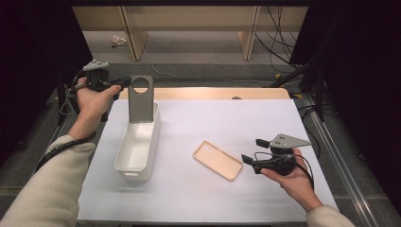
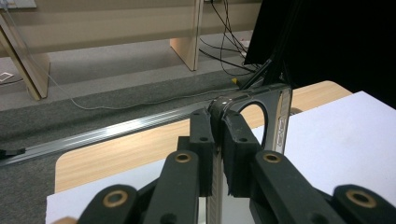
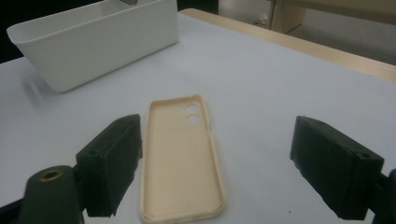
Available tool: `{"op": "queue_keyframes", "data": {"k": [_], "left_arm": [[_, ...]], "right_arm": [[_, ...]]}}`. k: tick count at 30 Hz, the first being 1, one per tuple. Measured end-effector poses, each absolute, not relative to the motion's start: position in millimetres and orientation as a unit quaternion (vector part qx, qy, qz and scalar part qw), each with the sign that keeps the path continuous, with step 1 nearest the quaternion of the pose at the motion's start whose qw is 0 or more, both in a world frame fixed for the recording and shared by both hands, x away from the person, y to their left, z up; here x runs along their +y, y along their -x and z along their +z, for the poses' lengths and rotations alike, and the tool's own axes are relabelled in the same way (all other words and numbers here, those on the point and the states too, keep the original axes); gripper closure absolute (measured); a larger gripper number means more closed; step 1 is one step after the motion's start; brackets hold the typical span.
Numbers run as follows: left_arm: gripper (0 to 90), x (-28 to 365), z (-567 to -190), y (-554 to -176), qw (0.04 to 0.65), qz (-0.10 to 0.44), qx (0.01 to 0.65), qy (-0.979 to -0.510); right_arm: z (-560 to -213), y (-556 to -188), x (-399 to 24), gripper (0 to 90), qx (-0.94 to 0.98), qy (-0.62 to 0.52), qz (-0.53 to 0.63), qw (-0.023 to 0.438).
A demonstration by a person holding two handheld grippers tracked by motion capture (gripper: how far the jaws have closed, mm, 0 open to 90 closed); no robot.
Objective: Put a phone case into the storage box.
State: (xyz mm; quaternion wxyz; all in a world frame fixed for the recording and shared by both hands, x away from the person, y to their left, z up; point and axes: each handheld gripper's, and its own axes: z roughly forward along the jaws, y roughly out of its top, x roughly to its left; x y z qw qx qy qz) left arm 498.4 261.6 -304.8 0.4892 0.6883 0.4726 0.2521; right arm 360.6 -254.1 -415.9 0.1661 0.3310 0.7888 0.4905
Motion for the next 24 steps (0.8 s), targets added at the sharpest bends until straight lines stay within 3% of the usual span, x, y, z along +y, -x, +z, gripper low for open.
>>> {"op": "queue_keyframes", "data": {"k": [24], "left_arm": [[83.2,262.2,-304.9,-506.7,0.494,0.259,0.474,-0.681]], "right_arm": [[-416.2,-360.8,-254.3,17.8,0.787,-0.331,0.494,0.165]]}}
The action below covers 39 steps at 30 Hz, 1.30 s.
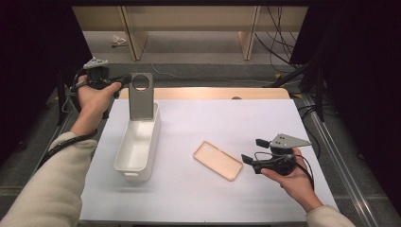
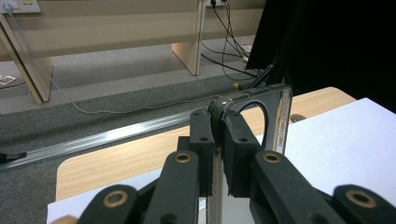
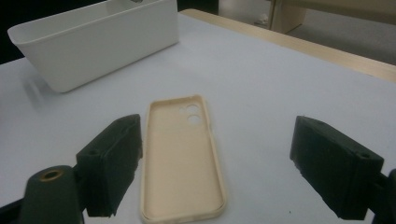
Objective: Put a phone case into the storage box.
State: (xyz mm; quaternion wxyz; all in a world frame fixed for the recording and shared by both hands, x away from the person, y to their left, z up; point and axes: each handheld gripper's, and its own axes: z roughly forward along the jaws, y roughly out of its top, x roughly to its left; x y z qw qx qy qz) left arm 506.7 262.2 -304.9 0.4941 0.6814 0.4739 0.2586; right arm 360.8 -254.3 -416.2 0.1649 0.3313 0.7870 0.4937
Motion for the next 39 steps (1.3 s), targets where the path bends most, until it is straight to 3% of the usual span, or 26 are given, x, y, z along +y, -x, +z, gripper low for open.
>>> {"op": "queue_keyframes", "data": {"k": [39], "left_arm": [[83.2,261.9,-316.6,-520.9,0.489,0.264,0.479,-0.680]], "right_arm": [[-416.6,-361.1,-254.9,17.8,0.786,-0.333,0.494,0.164]]}}
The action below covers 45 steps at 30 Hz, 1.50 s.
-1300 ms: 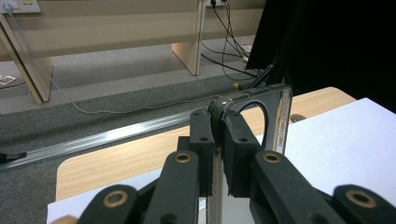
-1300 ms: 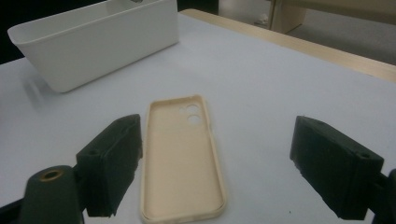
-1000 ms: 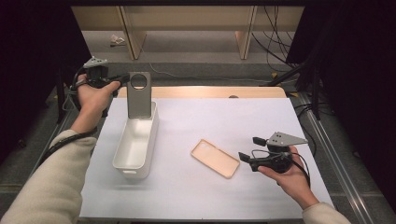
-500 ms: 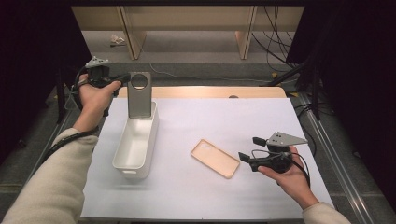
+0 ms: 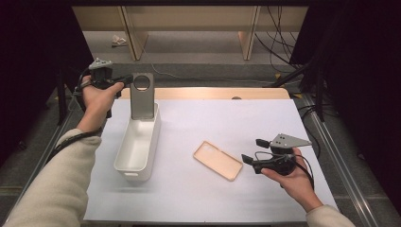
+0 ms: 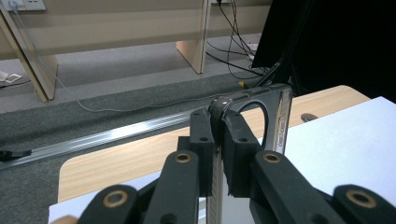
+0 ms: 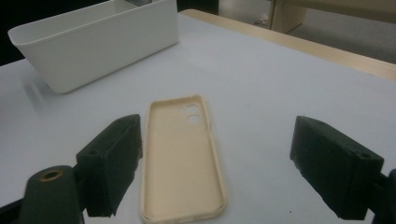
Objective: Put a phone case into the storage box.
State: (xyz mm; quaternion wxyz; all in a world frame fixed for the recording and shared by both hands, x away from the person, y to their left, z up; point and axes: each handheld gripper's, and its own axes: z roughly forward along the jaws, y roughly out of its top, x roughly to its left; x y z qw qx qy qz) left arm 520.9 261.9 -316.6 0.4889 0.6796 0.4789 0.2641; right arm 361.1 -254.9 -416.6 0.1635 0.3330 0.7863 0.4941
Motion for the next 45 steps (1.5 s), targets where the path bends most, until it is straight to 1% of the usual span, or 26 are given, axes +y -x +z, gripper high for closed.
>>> {"op": "queue_keyframes", "data": {"k": [26,45], "left_arm": [[83.1,259.8,-325.6,-530.0,0.486,0.267,0.481,-0.679],[83.1,257.6,-339.1,-534.5,0.472,0.266,0.482,-0.688]], "right_arm": [[-416.8,-361.2,-255.3,17.8,0.786,-0.334,0.494,0.162],[-417.1,-361.3,-255.2,17.8,0.787,-0.334,0.494,0.161]]}}
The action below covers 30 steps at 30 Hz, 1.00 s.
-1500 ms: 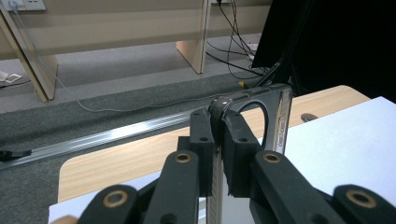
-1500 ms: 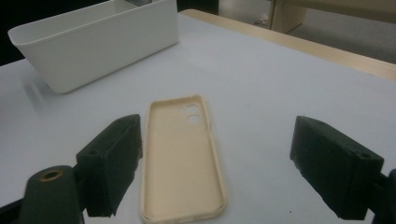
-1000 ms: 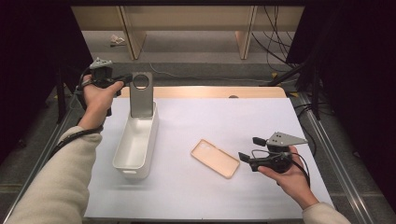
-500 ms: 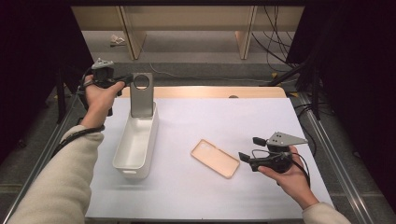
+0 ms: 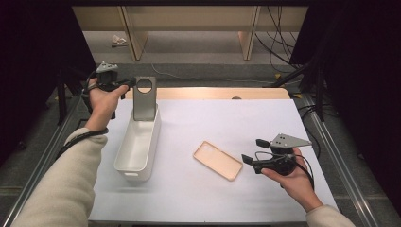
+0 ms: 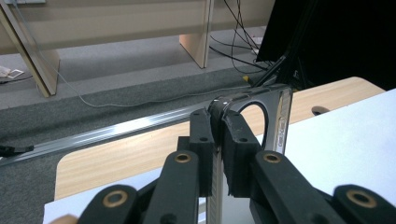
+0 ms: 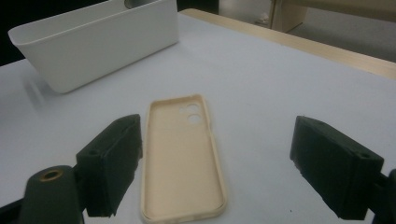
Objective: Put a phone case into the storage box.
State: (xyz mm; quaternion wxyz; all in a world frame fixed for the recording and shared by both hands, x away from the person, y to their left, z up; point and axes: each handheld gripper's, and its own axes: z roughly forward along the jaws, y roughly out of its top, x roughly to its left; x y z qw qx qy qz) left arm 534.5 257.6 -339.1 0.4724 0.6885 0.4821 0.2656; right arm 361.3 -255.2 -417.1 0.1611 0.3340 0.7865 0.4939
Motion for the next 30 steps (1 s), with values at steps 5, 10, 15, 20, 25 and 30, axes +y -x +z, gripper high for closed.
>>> {"op": "queue_keyframes", "data": {"k": [5,10,15,20,25,30], "left_arm": [[83.1,259.3,-343.9,-535.5,0.470,0.264,0.487,-0.687],[83.1,259.7,-348.0,-535.5,0.466,0.262,0.488,-0.690],[83.1,259.3,-350.4,-536.5,0.466,0.262,0.489,-0.689],[83.1,258.6,-354.5,-537.9,0.464,0.260,0.490,-0.691],[83.1,258.3,-359.2,-539.0,0.460,0.258,0.492,-0.693],[83.0,258.7,-362.9,-539.5,0.459,0.256,0.494,-0.693]], "right_arm": [[-416.9,-361.2,-255.4,17.8,0.787,-0.334,0.494,0.161],[-416.8,-361.0,-255.2,17.8,0.787,-0.334,0.494,0.162],[-416.9,-360.9,-255.3,17.8,0.787,-0.333,0.493,0.161],[-416.9,-361.0,-255.2,17.8,0.787,-0.333,0.493,0.161],[-417.0,-361.2,-255.5,17.8,0.787,-0.333,0.494,0.160],[-416.9,-361.1,-255.4,17.8,0.787,-0.334,0.493,0.161]]}}
